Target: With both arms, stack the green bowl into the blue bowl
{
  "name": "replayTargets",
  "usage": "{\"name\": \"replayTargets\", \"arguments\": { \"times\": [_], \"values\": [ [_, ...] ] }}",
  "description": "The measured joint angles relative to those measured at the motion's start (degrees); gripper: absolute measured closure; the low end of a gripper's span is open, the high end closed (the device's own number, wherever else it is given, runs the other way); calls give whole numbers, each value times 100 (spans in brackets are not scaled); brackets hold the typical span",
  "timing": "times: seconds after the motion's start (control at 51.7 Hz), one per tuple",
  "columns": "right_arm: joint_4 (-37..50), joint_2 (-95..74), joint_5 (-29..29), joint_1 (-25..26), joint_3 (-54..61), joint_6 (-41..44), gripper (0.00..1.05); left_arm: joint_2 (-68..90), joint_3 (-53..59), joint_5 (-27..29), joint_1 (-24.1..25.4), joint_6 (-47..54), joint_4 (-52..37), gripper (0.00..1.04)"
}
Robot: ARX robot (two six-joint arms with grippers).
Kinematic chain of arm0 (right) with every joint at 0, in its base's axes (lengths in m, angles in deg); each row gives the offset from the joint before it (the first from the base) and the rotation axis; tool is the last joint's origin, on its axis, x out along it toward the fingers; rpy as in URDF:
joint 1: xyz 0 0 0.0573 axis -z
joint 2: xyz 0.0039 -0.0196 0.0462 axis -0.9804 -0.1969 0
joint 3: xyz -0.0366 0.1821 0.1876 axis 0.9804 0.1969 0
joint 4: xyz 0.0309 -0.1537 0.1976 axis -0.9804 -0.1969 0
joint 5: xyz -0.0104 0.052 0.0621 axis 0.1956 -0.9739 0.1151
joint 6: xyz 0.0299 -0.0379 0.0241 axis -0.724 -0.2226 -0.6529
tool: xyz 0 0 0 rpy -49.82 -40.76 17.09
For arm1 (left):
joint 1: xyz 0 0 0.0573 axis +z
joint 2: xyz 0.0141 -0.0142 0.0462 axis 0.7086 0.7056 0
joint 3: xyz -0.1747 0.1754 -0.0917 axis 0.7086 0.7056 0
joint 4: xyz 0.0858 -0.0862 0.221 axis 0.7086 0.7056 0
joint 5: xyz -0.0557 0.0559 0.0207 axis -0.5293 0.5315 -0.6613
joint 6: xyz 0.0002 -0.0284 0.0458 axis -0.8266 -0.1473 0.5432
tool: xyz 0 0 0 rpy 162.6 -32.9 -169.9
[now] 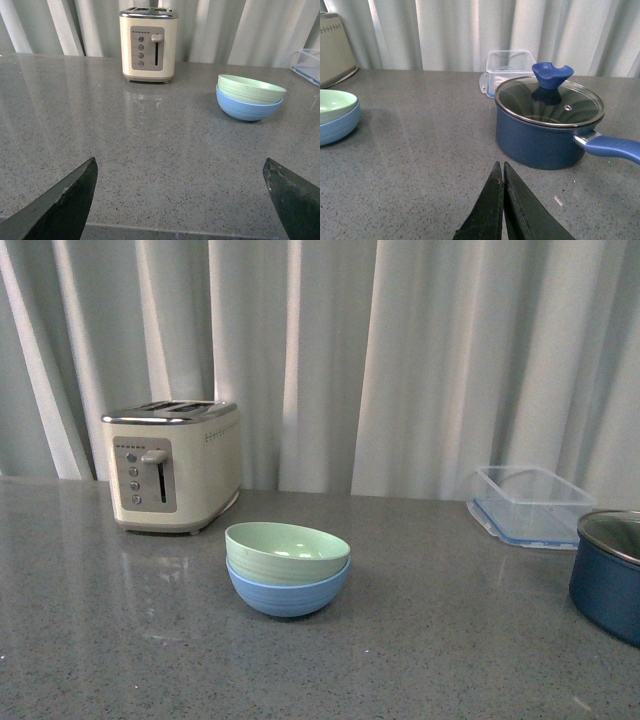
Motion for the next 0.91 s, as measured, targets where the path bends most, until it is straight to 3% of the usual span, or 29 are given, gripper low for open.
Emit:
{"name": "replayTargets", "arguments": {
  "times": [0.271,0.909],
  "values": [
    [-190,686,-2,0,426,0,104,0,0,0,0,0,0,7],
    [-2000,2629,-4,0,525,0,104,0,0,0,0,0,0,7]
  ]
}}
